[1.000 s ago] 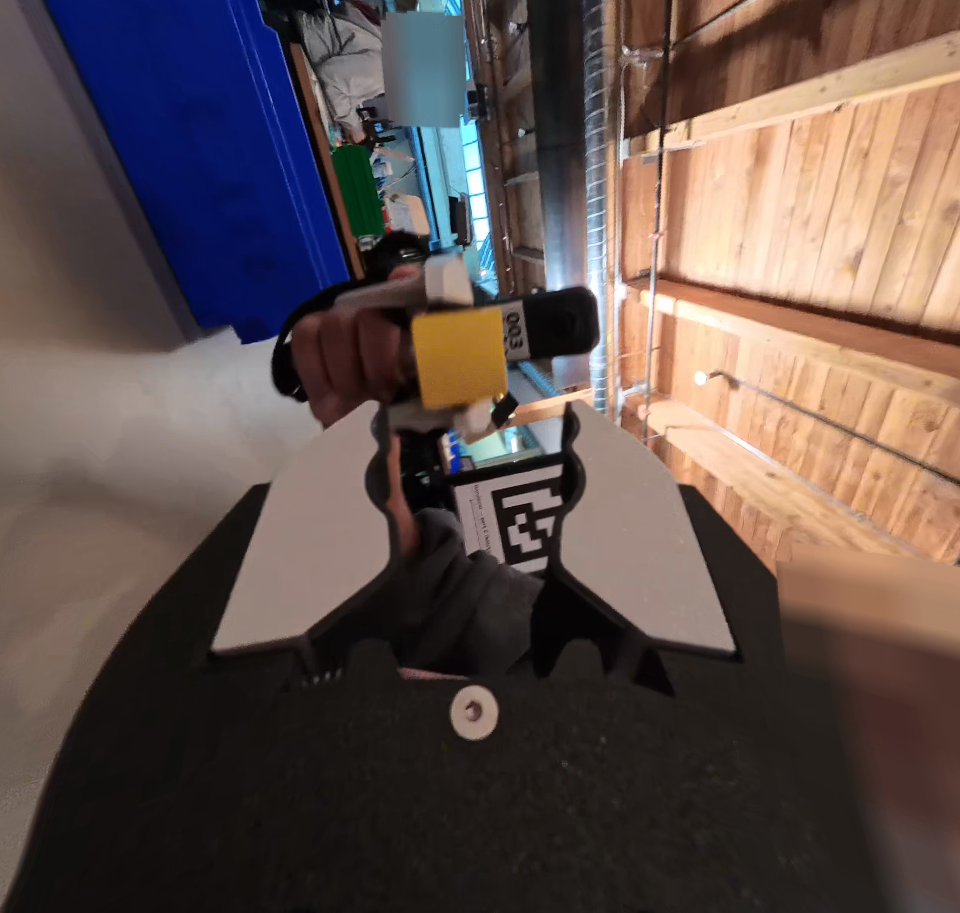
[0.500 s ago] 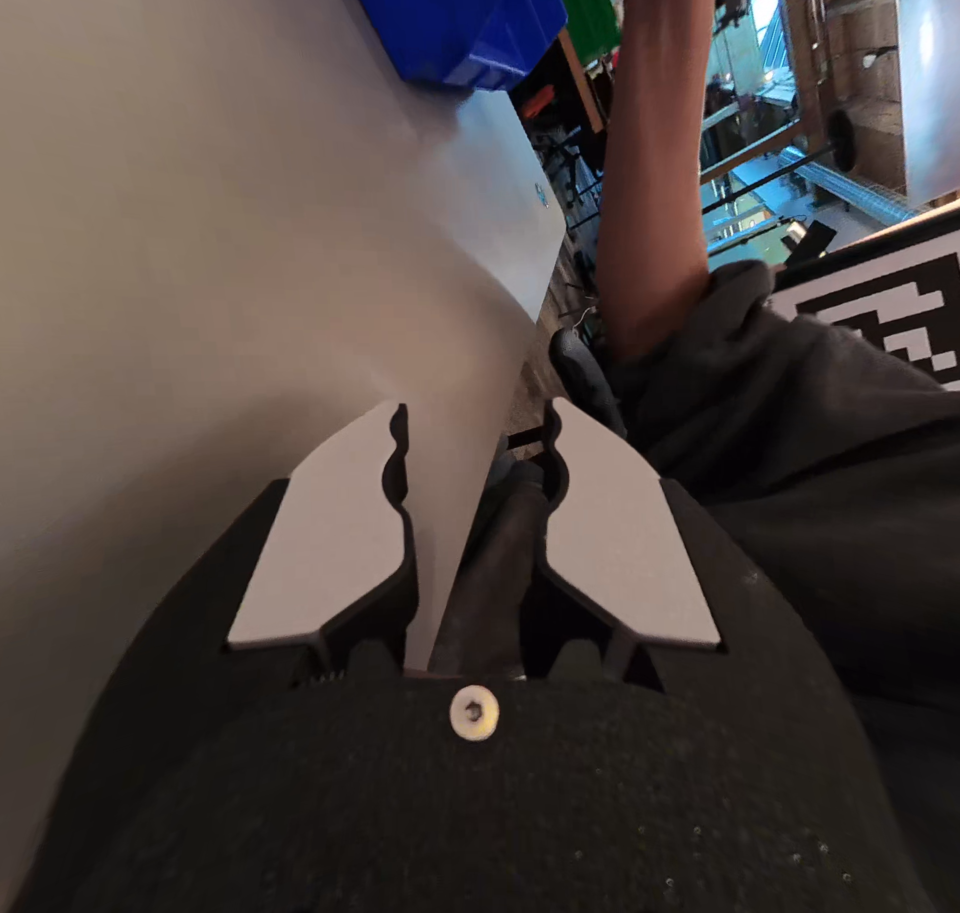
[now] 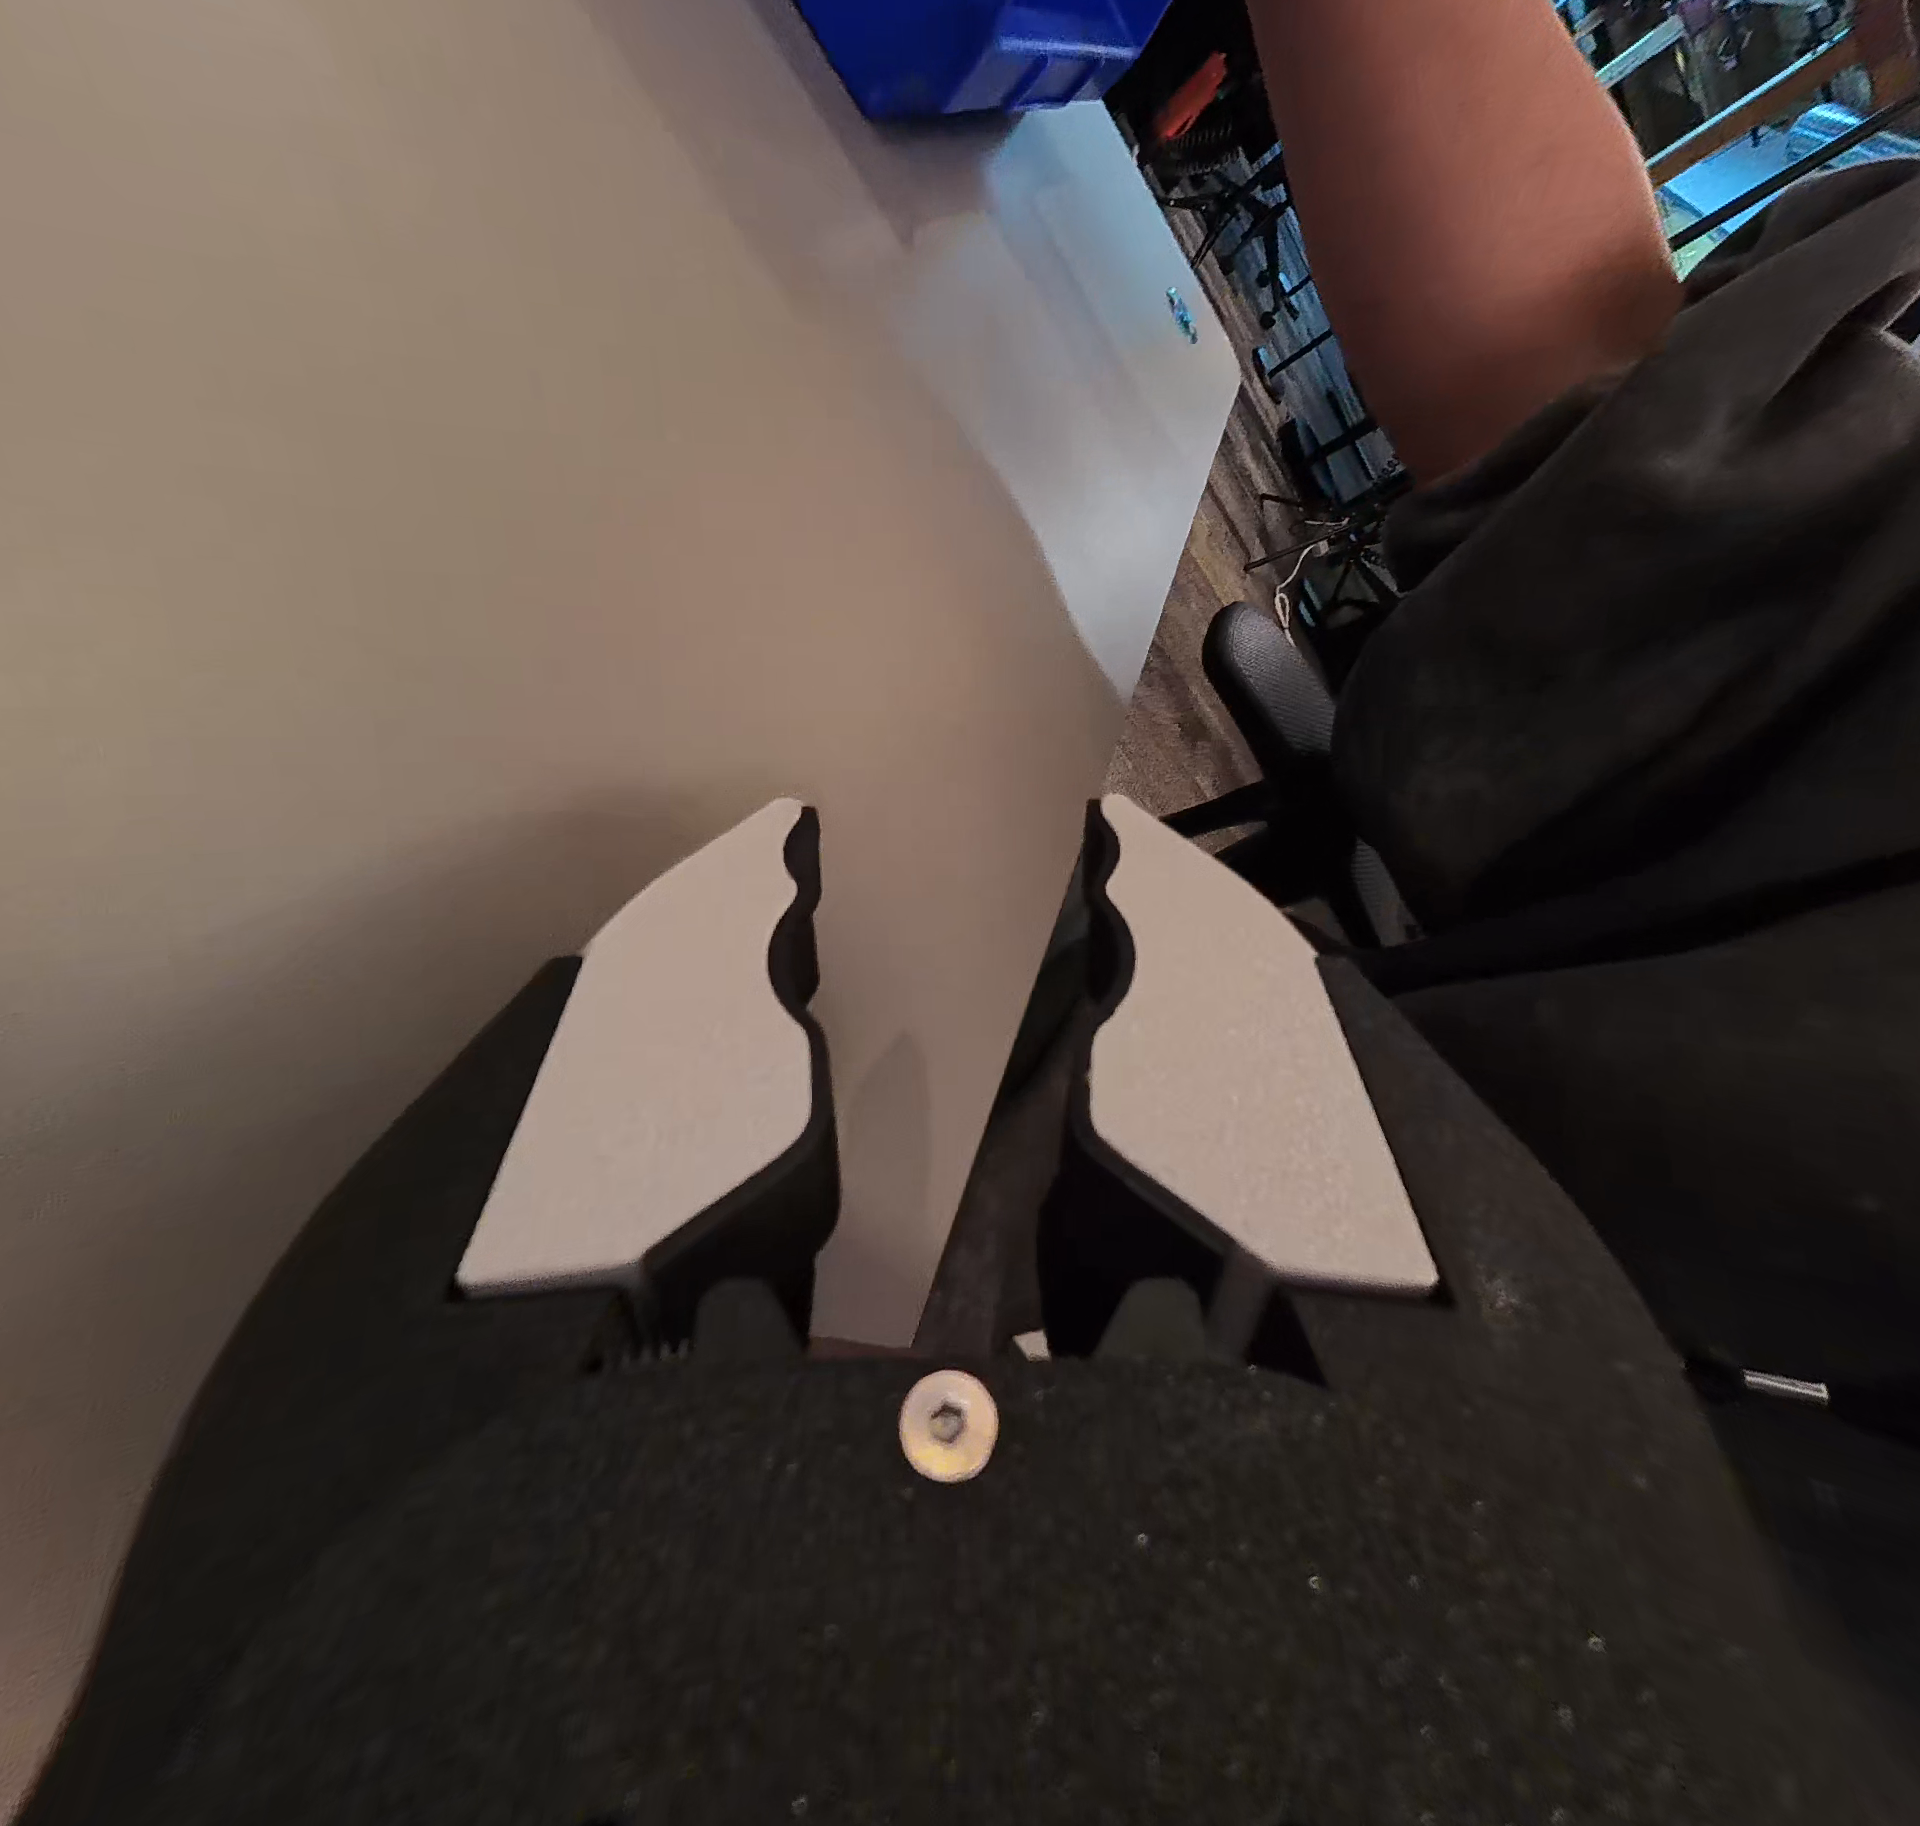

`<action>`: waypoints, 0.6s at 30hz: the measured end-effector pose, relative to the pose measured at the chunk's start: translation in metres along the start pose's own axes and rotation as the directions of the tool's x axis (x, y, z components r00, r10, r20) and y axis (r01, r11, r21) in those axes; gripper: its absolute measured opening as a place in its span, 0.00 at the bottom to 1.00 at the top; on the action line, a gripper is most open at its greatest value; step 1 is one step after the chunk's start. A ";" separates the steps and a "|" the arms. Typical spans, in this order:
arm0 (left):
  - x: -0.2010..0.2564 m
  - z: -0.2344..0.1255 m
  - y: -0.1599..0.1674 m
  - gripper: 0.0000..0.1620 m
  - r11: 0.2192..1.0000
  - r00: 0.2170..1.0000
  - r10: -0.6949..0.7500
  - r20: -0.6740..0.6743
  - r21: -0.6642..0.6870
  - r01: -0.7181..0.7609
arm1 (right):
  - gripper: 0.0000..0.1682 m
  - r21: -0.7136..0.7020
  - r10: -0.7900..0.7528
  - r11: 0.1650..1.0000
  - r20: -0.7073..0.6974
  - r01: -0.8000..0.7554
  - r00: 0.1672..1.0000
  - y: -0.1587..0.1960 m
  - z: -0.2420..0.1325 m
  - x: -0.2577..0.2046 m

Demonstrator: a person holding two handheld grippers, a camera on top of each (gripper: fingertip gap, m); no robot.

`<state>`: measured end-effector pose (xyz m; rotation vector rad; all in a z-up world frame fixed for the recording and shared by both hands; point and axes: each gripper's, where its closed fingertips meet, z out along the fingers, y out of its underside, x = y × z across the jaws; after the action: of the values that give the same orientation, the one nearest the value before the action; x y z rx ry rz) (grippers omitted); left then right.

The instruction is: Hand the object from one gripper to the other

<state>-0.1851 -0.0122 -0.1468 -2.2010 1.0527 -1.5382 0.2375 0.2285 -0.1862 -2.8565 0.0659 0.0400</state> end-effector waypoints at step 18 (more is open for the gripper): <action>-0.015 -0.022 -0.017 0.23 0.997 0.994 0.045 0.097 0.060 -0.051 | 0.23 0.878 -0.188 0.478 0.141 -0.035 0.972 0.070 -0.199 -0.131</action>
<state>-0.2007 0.0137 -0.1385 -2.1688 1.0074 -1.4107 0.1077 0.1105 -0.0101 -1.7678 -0.0769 0.2347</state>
